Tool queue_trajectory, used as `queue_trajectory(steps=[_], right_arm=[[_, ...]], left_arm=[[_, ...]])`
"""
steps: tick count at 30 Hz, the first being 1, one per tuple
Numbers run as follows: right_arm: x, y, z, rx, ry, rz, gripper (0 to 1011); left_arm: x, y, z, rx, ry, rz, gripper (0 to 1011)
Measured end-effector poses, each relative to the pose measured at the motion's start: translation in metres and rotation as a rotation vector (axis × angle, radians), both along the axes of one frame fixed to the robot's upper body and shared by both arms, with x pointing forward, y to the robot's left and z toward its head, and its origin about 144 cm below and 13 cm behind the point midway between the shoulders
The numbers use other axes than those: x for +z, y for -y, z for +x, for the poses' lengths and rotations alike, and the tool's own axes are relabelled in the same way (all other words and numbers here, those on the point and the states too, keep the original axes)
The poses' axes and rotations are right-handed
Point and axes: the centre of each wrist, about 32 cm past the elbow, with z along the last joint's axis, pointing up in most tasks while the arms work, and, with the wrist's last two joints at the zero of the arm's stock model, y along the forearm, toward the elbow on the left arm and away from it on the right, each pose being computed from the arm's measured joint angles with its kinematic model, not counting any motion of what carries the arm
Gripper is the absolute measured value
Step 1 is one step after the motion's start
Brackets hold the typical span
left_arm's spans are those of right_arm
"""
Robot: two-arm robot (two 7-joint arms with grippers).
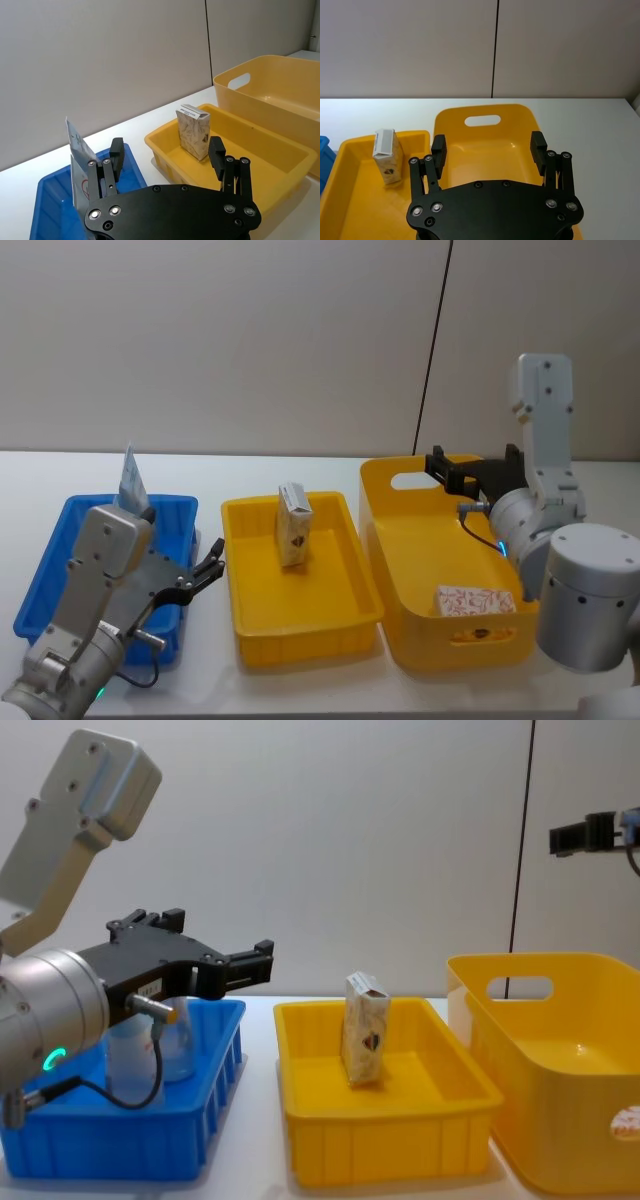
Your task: Bimanual collaborative sorting of washing and personal care products
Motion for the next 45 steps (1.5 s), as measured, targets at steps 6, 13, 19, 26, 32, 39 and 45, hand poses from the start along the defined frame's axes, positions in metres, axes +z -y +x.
queue_trajectory(steps=[6,13,19,26,32,39,45], right_arm=[[0.0,0.0,-0.001,0.005,0.006,-0.003,1002],[-0.001,0.001,-0.001,0.007,0.01,-0.005,1002],[-0.001,0.001,-0.001,0.009,0.012,-0.006,1002],[-0.001,0.001,-0.001,0.011,0.013,-0.007,1002],[-0.001,0.001,-0.002,0.011,0.014,-0.007,1002],[-0.001,0.001,-0.002,0.012,0.014,-0.007,1002],[-0.001,0.001,-0.002,0.012,0.014,-0.007,1002]], left_arm=[[0.0,-0.001,0.0,0.009,0.001,-0.003,1001],[0.002,-0.003,0.0,0.049,0.003,-0.008,1001],[0.005,-0.006,0.003,0.109,0.0,-0.016,1001],[0.008,-0.012,0.008,0.184,-0.019,-0.029,1001],[0.008,-0.017,0.016,0.235,-0.053,-0.051,1001],[0.005,-0.021,0.027,0.271,-0.101,-0.088,1001],[0.002,-0.022,0.036,0.282,-0.141,-0.122,1001]])
